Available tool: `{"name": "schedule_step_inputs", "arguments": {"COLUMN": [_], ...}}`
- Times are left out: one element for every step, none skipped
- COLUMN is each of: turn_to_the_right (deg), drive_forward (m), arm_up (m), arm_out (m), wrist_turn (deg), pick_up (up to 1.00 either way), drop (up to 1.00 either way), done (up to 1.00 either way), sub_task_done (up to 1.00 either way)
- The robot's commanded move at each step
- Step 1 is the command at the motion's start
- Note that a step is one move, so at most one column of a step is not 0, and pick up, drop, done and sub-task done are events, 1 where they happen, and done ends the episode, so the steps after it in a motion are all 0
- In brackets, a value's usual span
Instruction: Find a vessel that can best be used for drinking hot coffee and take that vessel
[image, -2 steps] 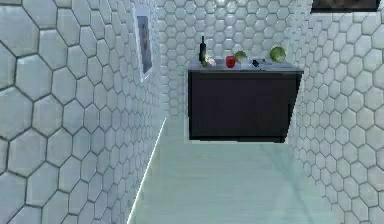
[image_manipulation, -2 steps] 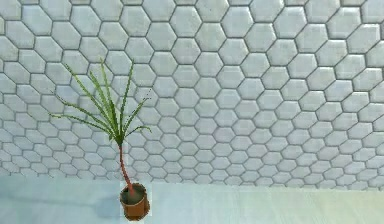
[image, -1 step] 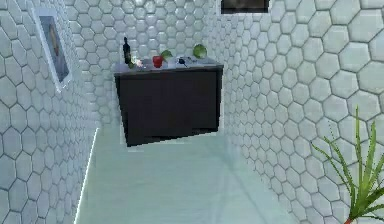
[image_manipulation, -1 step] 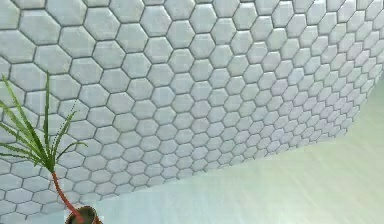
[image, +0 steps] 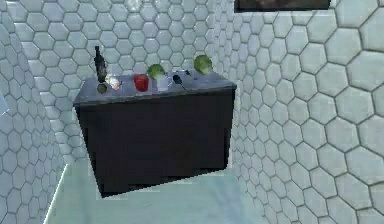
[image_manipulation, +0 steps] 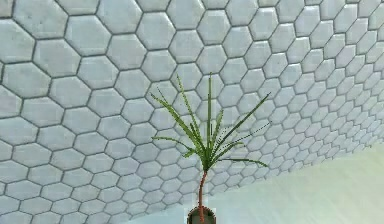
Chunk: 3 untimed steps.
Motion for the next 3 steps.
{"name": "schedule_step_inputs", "arguments": {"turn_to_the_right": [0.0, -45.0, -45.0], "drive_forward": [0.6, 0.0, 0.0], "arm_up": [0.0, 0.0, 0.0], "arm_out": [0.0, 0.0, 0.0], "wrist_turn": [0.0, 0.0, 0.0], "pick_up": [0.0, 0.0, 0.0], "drop": [0.0, 0.0, 0.0], "done": [0.0, 0.0, 0.0], "sub_task_done": [0.0, 0.0, 0.0]}}
